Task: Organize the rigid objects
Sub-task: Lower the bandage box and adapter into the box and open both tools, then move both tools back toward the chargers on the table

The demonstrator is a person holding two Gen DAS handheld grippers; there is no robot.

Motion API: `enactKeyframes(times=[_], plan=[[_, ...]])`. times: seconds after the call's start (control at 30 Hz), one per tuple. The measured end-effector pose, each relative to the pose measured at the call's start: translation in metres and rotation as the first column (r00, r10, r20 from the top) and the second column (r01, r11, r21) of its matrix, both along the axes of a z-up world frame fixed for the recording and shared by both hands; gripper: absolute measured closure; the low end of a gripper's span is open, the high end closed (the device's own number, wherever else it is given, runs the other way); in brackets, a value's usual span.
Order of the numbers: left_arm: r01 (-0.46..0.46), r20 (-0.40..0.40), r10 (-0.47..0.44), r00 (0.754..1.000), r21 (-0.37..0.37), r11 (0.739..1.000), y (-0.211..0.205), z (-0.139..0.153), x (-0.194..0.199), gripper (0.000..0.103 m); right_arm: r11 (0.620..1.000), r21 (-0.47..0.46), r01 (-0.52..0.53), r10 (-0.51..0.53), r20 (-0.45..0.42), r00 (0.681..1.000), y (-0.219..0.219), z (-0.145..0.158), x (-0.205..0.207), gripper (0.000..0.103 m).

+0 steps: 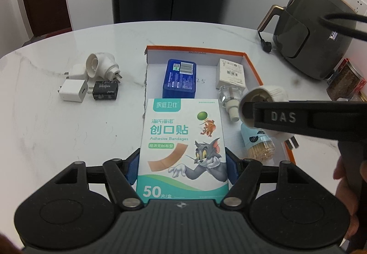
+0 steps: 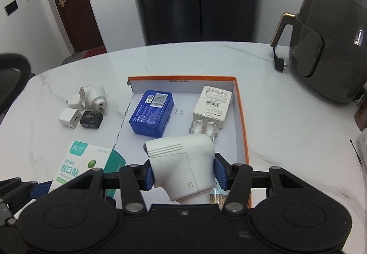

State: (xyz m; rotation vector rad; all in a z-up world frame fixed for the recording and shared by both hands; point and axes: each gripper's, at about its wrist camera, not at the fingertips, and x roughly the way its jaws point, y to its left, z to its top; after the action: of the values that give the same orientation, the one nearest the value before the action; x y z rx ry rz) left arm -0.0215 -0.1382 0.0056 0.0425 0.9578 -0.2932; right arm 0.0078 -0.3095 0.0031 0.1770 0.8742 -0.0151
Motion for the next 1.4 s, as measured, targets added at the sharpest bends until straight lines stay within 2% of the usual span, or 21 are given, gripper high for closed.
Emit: enactKeyframes(times=[0.13,0.23,0.37,0.53,0.8,0.83,0.87,0.93,1.03,1.23,1.4], plan=[[-0.008,-0.011,0.008,1.0,0.002,1.0,0.001,-0.002,0.001,0.031,1.0,-0.002,-0.023,0.023,-0.018,1.0,0.003,-0.006,0.01,0.04],[-0.013,-0.023,0.013,1.0,0.003,1.0,0.001,-0.004,0.002,0.031,0.999,-0.003,-0.034,0.034,-0.03,0.999,0.005,-0.011,0.02,0.036],[-0.02,-0.038,0.02,0.999,0.006,1.0,0.002,-0.008,0.004,0.031,1.0,0.011,-0.029,0.03,-0.023,0.999,0.002,-0.013,0.03,0.039],[-0.015,-0.06,0.014,0.998,-0.009,1.0,-0.002,-0.013,0.006,0.031,1.0,0.023,-0.01,0.009,0.049,0.999,-0.006,0.004,0.025,0.035],[0.049,-0.065,-0.05,0.997,-0.027,0.998,-0.02,-0.023,-0.003,0.031,0.999,0.014,0.048,-0.049,0.08,0.996,-0.023,0.021,0.004,0.035],[0.062,-0.064,-0.064,0.996,-0.036,0.997,-0.022,-0.023,-0.004,0.03,0.998,0.015,0.053,-0.054,0.08,0.995,-0.024,0.023,0.001,0.035],[0.075,-0.065,-0.078,0.995,-0.049,0.996,-0.023,-0.023,-0.005,0.02,0.998,0.015,0.057,-0.058,0.082,0.995,-0.024,0.024,-0.002,0.035],[0.076,-0.056,-0.079,0.995,-0.05,0.996,-0.023,-0.022,-0.008,0.016,0.998,0.015,0.063,-0.064,0.087,0.994,-0.024,0.026,-0.008,0.035],[0.061,-0.044,-0.062,0.997,-0.025,0.998,-0.019,-0.02,-0.01,0.015,0.998,0.018,0.063,-0.064,0.089,0.994,-0.022,0.027,-0.016,0.035],[-0.043,-0.018,0.043,0.999,-0.011,0.999,0.012,-0.009,-0.005,0.012,0.998,0.027,0.047,-0.05,0.091,0.995,-0.011,0.03,-0.024,0.032],[-0.135,0.001,0.135,0.991,0.005,0.991,0.046,-0.001,0.001,0.011,0.999,0.036,0.011,-0.014,0.09,0.996,0.009,0.031,-0.021,0.031]])
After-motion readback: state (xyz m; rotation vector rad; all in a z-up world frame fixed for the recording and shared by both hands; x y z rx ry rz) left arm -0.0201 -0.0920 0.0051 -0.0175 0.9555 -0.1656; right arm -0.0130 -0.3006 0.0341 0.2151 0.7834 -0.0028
